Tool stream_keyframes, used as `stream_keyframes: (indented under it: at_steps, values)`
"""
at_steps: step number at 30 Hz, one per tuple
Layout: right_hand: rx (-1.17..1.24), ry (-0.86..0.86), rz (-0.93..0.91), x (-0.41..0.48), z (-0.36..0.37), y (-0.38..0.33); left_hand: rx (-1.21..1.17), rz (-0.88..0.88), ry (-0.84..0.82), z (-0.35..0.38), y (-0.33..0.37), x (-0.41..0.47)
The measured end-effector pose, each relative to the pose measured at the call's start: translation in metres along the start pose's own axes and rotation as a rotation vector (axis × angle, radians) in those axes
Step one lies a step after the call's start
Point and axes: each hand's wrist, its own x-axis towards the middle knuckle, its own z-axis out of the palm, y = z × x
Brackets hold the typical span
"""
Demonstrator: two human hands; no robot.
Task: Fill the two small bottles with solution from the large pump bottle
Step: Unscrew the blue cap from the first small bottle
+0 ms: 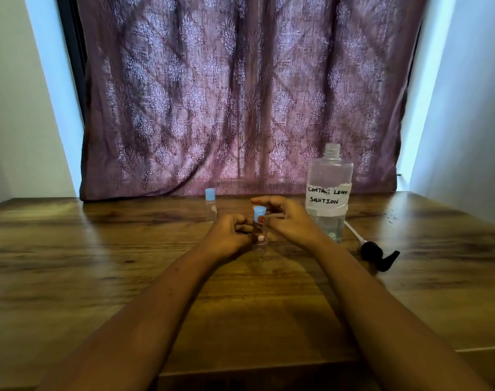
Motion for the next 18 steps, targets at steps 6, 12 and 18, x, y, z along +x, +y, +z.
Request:
stream_keyframes:
  at_steps: [6, 12, 18]
  values:
    - [-0.146, 0.125, -0.028, 0.0038, 0.0046, 0.0066, -0.023, 0.001, -0.009, -0.0002, -0.0019, 0.0024]
    - [-0.1, 0.024, -0.043, 0.0019, -0.0024, 0.0028, -0.02, 0.007, -0.015, 0.0009, -0.0009, 0.0022]
    - [-0.155, 0.144, -0.041, 0.0031, 0.0062, 0.0054, -0.067, 0.024, -0.005, 0.002, -0.0042, 0.0015]
